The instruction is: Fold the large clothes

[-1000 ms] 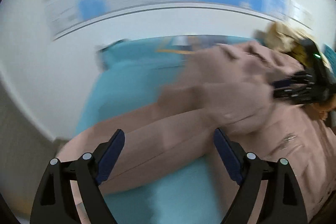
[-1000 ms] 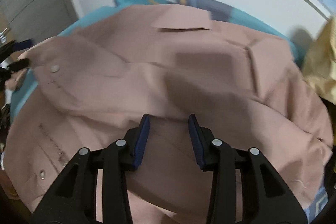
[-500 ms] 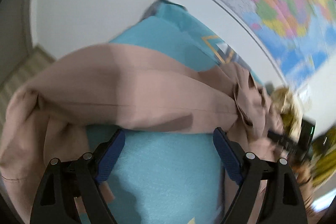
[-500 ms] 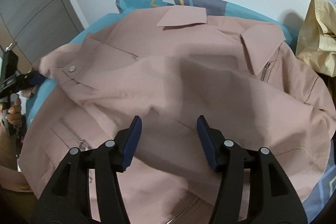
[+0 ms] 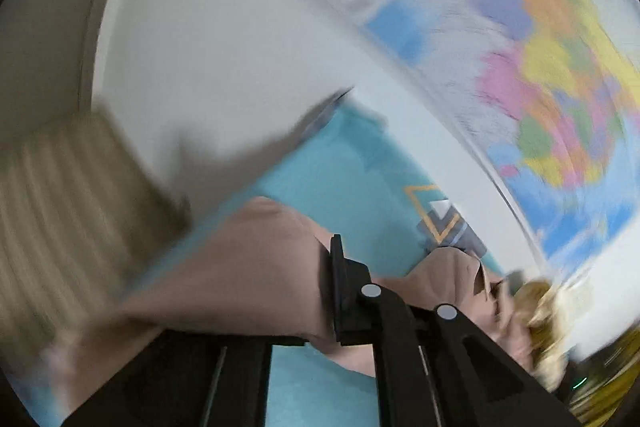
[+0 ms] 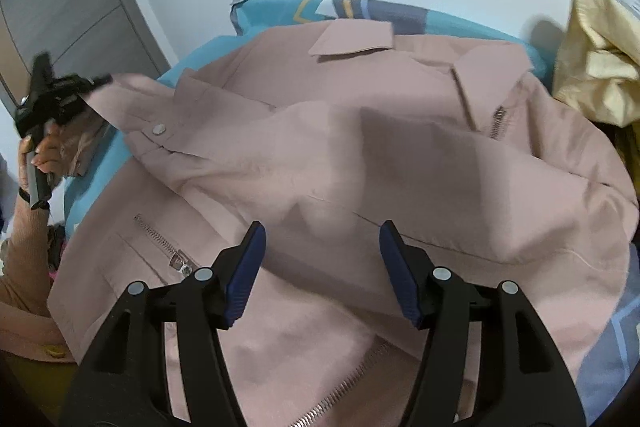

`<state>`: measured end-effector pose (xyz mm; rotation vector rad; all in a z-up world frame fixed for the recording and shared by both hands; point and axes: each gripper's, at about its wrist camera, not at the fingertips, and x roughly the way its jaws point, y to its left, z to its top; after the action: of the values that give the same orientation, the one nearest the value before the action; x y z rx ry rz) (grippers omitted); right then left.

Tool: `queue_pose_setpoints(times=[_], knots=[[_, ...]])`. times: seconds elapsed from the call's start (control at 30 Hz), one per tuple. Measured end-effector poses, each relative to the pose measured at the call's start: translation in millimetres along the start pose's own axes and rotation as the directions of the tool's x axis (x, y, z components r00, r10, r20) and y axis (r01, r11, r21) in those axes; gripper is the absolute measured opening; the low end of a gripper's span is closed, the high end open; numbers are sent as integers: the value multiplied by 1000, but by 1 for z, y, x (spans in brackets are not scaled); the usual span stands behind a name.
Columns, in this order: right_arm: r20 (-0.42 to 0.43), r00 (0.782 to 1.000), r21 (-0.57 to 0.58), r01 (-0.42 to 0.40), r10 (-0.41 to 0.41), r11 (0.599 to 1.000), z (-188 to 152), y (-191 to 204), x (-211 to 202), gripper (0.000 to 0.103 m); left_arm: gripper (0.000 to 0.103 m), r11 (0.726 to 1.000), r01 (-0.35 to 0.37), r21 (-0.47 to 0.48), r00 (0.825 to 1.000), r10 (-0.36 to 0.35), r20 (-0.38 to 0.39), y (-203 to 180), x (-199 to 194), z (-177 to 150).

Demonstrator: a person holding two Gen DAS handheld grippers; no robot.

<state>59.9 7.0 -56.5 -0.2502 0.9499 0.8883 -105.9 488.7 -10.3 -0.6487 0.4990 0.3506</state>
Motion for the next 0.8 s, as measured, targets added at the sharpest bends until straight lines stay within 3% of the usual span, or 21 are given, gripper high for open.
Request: queue_pose_setpoints(times=[0.1, 0.2, 0.33, 0.43, 0.47, 0.53, 0.57, 0.63, 0.67, 0.7, 0.73, 0.8], knots=[[29, 1000, 18, 2, -3, 1000, -3, -6, -13, 59, 6, 968, 52, 247, 998, -61, 31, -74, -22, 4], [66, 998, 42, -2, 0, 999, -8, -12, -29, 60, 8, 871, 104, 479, 994, -105, -26, -153, -22, -10], [98, 995, 102, -6, -4, 995, -20, -24, -46, 60, 11, 739, 221, 636, 975, -153, -161, -232, 11, -55], [109, 994, 147, -7, -9, 989, -31, -35, -58, 60, 13, 664, 294, 688, 951, -131, -280, -269, 48, -99], [108, 994, 156, 1, -18, 988, -35, -38, -61, 60, 15, 647, 309, 697, 944, -119, -309, -274, 58, -111], [110, 993, 172, 12, -31, 985, -41, -44, -68, 61, 30, 620, 344, 705, 919, -71, -387, -282, 84, -141], [110, 993, 183, 15, -36, 983, -44, -46, -71, 62, 33, 614, 342, 711, 916, -48, -399, -282, 91, -152], [114, 993, 194, 12, -34, 981, -48, -49, -74, 62, 51, 597, 355, 719, 899, -5, -439, -279, 103, -174], [116, 993, 198, 7, -30, 980, -48, -51, -75, 63, 53, 592, 354, 725, 896, 9, -444, -277, 105, -180], [118, 993, 200, 5, -29, 980, -49, -51, -75, 63, 55, 576, 357, 735, 896, 10, -443, -274, 102, -185], [119, 993, 199, 3, -27, 980, -49, -52, -75, 64, 64, 567, 365, 738, 897, -1, -442, -270, 97, -187], [121, 993, 196, -12, -12, 980, -49, -52, -75, 65, 78, 568, 421, 708, 884, -81, -461, -255, 76, -186]])
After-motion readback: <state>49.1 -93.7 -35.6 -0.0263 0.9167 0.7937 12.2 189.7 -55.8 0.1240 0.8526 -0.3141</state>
